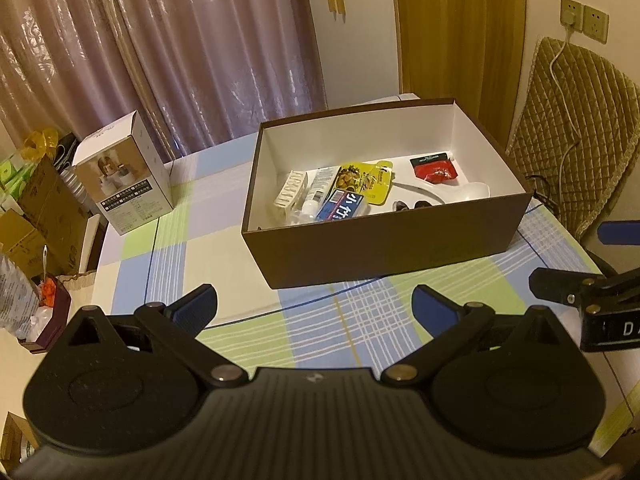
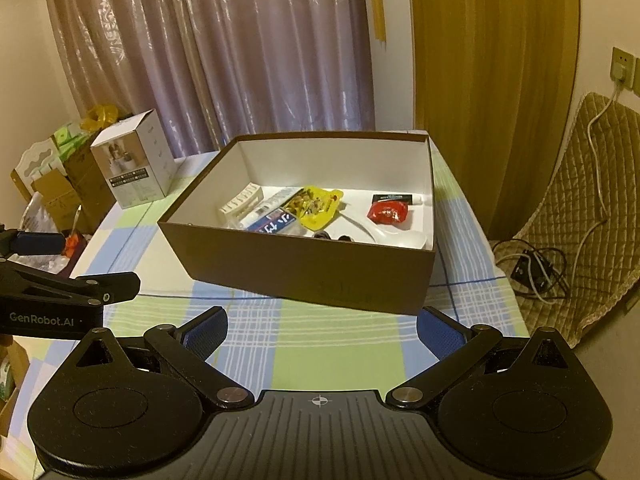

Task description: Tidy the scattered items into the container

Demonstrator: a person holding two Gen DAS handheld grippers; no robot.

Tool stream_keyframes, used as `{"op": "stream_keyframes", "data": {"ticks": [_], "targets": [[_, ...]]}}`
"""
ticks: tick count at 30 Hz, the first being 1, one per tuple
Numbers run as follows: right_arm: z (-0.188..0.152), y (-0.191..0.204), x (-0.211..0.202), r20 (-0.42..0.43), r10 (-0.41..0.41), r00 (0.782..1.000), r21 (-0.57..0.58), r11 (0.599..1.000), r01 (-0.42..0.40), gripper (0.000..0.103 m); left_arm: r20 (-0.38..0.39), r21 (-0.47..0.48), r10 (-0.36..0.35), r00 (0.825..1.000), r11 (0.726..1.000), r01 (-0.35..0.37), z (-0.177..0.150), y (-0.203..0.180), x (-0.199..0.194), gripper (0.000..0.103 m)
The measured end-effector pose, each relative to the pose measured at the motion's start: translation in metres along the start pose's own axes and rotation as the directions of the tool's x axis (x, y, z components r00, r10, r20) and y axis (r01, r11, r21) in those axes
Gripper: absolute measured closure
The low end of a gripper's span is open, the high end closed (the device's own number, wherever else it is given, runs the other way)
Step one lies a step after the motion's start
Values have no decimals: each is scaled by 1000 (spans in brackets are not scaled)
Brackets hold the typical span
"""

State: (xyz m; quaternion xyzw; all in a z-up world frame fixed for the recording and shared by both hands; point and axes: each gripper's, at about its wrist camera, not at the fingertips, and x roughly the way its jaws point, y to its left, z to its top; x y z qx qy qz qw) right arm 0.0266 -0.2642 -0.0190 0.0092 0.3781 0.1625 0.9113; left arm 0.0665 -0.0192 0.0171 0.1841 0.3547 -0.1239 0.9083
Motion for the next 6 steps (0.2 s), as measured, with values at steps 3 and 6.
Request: {"op": "stream_keyframes", "data": {"ticks": [3, 6], "targets": [[0, 0, 1, 3, -1, 1000, 0, 1000, 1, 0, 20, 12, 3, 1000, 1000, -3, 0, -1, -2, 1], [1, -1, 1, 5, 0, 1000, 5, 1000, 0, 0, 29, 9, 4, 1000, 1000, -4, 2, -1, -2, 1]]}}
